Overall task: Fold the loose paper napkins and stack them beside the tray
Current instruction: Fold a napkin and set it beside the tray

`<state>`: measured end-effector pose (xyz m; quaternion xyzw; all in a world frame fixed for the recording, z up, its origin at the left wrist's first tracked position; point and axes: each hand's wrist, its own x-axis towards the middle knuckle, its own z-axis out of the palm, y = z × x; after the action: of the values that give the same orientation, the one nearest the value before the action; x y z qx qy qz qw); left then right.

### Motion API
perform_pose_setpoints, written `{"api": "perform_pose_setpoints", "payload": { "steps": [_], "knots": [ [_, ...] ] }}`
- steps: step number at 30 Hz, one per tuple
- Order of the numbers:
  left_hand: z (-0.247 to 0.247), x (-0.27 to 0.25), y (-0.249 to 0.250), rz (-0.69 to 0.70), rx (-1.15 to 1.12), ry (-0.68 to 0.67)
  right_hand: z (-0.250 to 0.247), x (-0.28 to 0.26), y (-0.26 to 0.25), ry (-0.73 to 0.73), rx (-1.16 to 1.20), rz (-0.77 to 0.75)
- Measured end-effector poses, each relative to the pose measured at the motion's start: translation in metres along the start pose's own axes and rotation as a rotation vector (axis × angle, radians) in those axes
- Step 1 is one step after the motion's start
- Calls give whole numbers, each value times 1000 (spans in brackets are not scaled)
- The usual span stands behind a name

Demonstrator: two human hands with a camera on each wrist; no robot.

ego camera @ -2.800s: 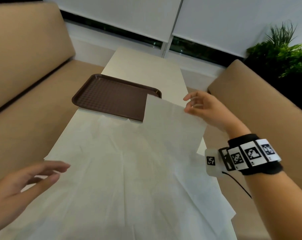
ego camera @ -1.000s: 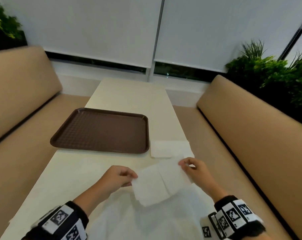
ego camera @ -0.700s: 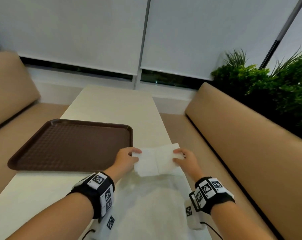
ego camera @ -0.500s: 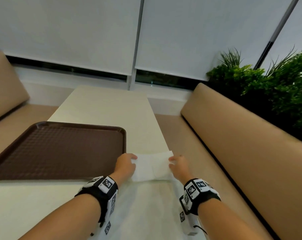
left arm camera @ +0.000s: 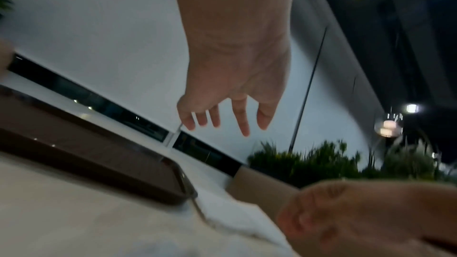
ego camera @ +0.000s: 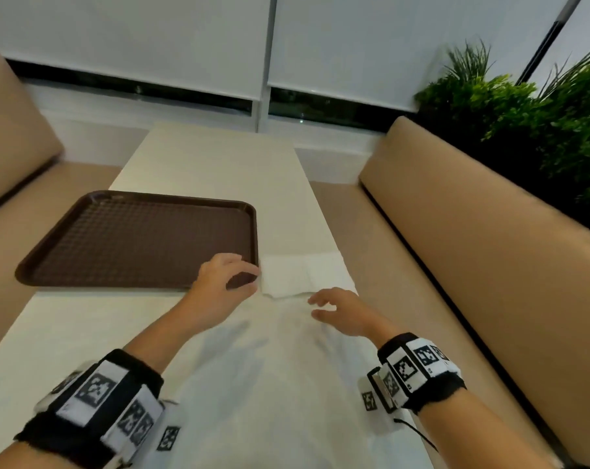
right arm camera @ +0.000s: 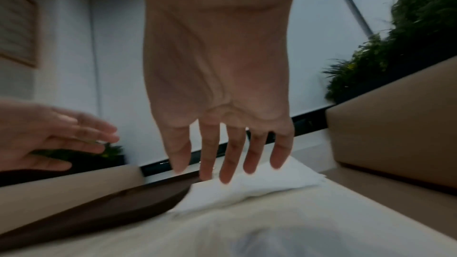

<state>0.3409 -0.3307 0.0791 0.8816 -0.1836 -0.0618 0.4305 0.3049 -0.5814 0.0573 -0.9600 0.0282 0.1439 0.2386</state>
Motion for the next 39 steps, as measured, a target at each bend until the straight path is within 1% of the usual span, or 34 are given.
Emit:
{"api": "perform_pose_setpoints", "payload": {
  "steps": [2, 4, 6, 8, 10, 14, 15, 16, 18, 19, 21, 23, 25, 27, 29, 31, 32, 34, 39],
  "knots": [
    [-27, -55, -3, 22, -148, -23, 15, -26, -22, -123, -52, -89],
    [-47, -111, -13, -30, -220, -61, 34, -48, -45, -219, -93, -163],
    [-61, -161, -30, -87, -259, -70, 52, -61, -64, -256, -143, -188],
    [-71, -206, -47, -139, -279, -49, 67, -61, -77, -239, -180, -155],
    [-75, -243, -67, -209, -274, 12, 80, -59, -88, -197, -218, -100],
    [-76, -296, -99, -328, -311, 128, 99, -55, -111, -58, -275, -69],
    [-75, -305, -109, -352, -312, 144, 103, -54, -116, -45, -283, -61],
    [-74, -313, -118, -370, -315, 125, 106, -53, -119, -46, -293, -49],
    [-73, -326, -138, -381, -282, 121, 113, -52, -124, -46, -301, -38],
    [-73, -328, -142, -392, -268, 143, 115, -51, -125, -31, -286, -38],
    [-78, -332, -139, -395, -294, 179, 117, -49, -127, 14, -205, -40],
    [-83, -334, -141, -389, -324, 207, 116, -48, -128, 35, -75, -60],
    [-86, -333, -137, -384, -336, 232, 111, -50, -129, 29, 104, -83],
    [-90, -331, -131, -363, -354, 221, 103, -54, -132, 35, 267, -53],
    [-91, -327, -124, -341, -355, 237, 94, -61, -135, -9, 388, -16],
    [-91, -324, -118, -324, -363, 243, 86, -67, -137, -69, 423, -32],
    [-91, -322, -114, -308, -359, 249, 83, -70, -137, -69, 428, -47],
    [-92, -319, -107, -289, -376, 259, 79, -75, -139, -28, 440, -72],
    [-91, -314, -101, -268, -382, 263, 84, -80, -139, 64, 304, -138]
  ]
}}
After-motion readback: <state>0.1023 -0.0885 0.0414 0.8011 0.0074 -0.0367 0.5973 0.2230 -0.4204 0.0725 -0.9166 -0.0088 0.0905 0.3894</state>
